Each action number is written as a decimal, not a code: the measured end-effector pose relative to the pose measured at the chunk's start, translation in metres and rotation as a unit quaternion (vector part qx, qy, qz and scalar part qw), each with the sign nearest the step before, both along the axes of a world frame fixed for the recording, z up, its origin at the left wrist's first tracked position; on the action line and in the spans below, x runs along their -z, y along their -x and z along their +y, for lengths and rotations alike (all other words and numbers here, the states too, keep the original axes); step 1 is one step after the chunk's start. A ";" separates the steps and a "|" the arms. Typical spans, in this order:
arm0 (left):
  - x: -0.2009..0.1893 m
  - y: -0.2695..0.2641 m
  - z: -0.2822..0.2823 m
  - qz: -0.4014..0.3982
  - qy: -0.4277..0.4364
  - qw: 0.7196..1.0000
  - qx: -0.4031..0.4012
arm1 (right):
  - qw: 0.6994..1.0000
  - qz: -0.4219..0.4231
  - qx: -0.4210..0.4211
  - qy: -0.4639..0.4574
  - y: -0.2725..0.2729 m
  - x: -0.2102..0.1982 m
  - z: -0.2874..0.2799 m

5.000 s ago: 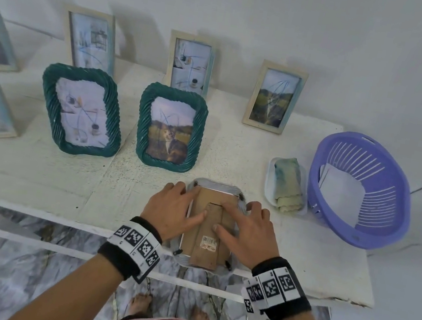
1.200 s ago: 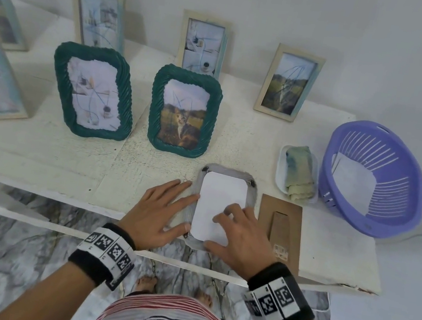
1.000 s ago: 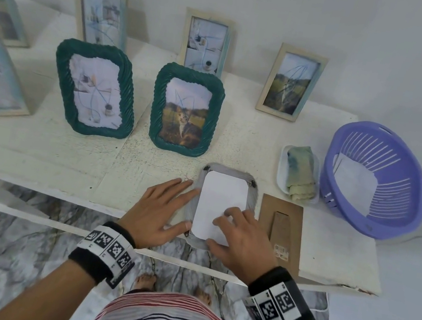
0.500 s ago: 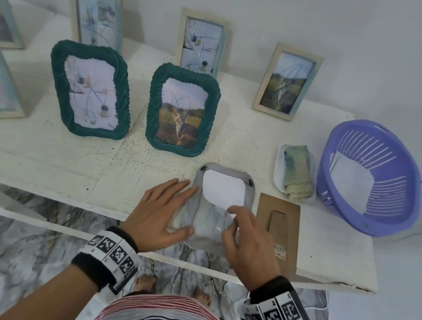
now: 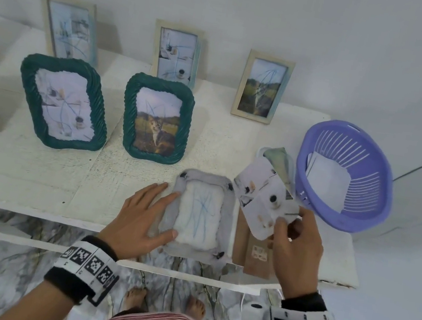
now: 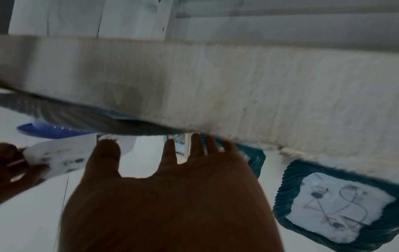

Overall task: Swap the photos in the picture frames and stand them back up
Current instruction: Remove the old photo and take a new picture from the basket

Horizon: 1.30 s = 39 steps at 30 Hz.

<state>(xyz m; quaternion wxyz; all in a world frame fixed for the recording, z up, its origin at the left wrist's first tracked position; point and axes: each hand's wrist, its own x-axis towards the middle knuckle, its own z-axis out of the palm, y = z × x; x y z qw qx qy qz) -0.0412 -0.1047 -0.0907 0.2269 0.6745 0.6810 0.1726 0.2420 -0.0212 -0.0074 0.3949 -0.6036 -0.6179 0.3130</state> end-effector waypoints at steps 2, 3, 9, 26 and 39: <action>-0.013 -0.007 0.007 -0.036 -0.027 0.999 -0.018 | 0.992 0.116 0.000 0.041 -0.009 -0.005 0.001; -0.022 -0.013 0.012 -0.057 -0.044 0.997 -0.022 | 0.981 0.181 0.001 0.068 -0.012 -0.008 0.001; -0.075 -0.086 0.052 -0.373 0.011 0.926 -0.054 | 0.914 0.372 -0.026 0.163 -0.025 -0.012 0.001; -0.057 -0.134 0.105 -0.427 -0.021 0.887 -0.173 | 0.892 -0.414 -0.144 -0.112 -0.119 -0.006 0.087; -0.058 -0.209 0.149 -0.235 0.092 0.967 -0.033 | 0.911 -0.312 -0.240 -0.123 -0.164 -0.053 0.148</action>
